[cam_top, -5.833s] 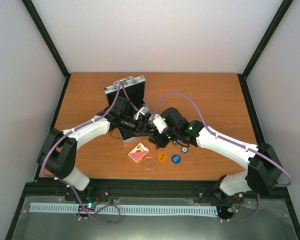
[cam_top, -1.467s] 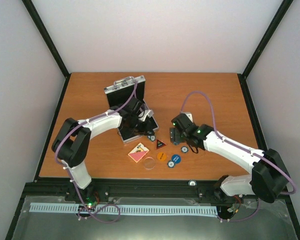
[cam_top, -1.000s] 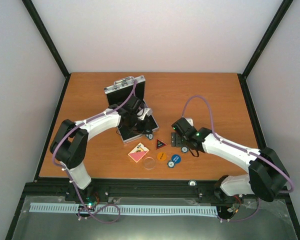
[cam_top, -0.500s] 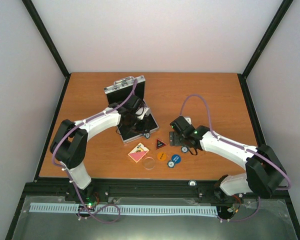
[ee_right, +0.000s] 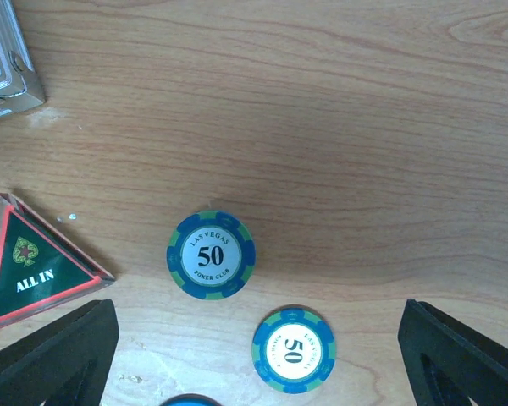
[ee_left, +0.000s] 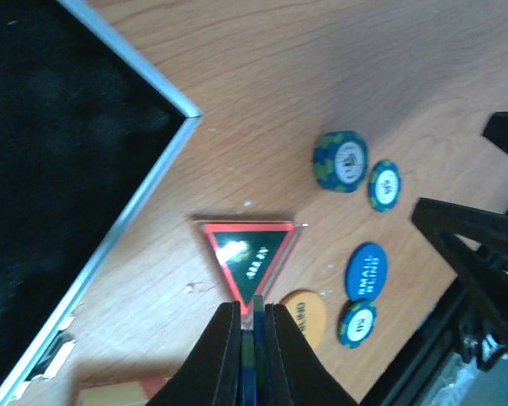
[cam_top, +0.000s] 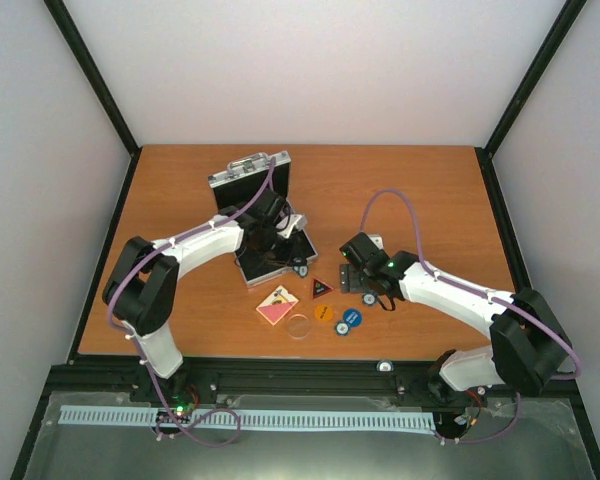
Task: Pack up texas hold em set
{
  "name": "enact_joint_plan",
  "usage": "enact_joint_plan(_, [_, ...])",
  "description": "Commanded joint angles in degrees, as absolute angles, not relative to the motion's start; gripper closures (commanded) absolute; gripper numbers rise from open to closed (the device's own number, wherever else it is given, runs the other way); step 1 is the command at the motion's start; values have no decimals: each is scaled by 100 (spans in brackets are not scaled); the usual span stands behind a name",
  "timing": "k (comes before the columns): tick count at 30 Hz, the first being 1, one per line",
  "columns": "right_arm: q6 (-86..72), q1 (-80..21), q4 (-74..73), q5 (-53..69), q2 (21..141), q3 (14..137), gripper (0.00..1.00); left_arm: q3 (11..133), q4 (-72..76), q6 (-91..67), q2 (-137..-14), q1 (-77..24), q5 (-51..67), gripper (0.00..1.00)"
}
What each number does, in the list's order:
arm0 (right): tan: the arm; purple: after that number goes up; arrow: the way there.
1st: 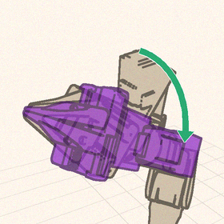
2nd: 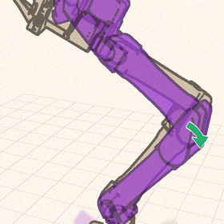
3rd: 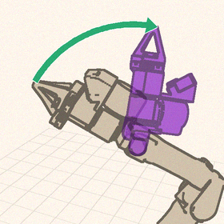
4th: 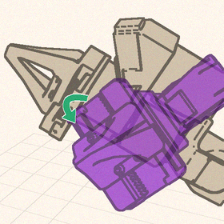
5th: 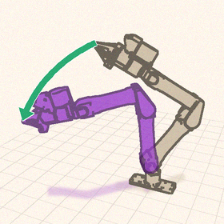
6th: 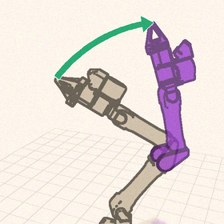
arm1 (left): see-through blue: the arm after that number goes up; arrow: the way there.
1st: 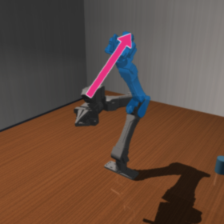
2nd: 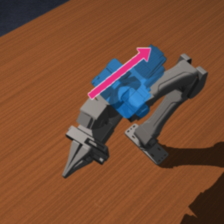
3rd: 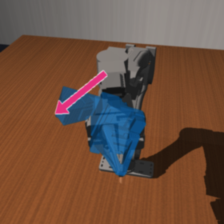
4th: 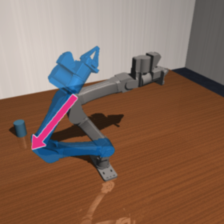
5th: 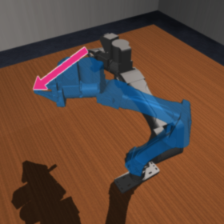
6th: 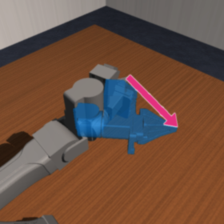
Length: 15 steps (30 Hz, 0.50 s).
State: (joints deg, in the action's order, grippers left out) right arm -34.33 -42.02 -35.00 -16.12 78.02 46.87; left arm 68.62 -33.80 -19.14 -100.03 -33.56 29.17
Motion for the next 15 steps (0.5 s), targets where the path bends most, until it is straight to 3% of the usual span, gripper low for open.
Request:
enact_joint_plan(1, [-3518, -4133, -3564, -1844, 7834, 4792, 8, 6845, -2892, -2047, -10046, -3432, 3623, 99])
enact_joint_plan(15, [-3542, -4017, -3519, -1833, 7603, 4747, 8, 7069, -2515, -2341, -10525, -3717, 3312, 99])
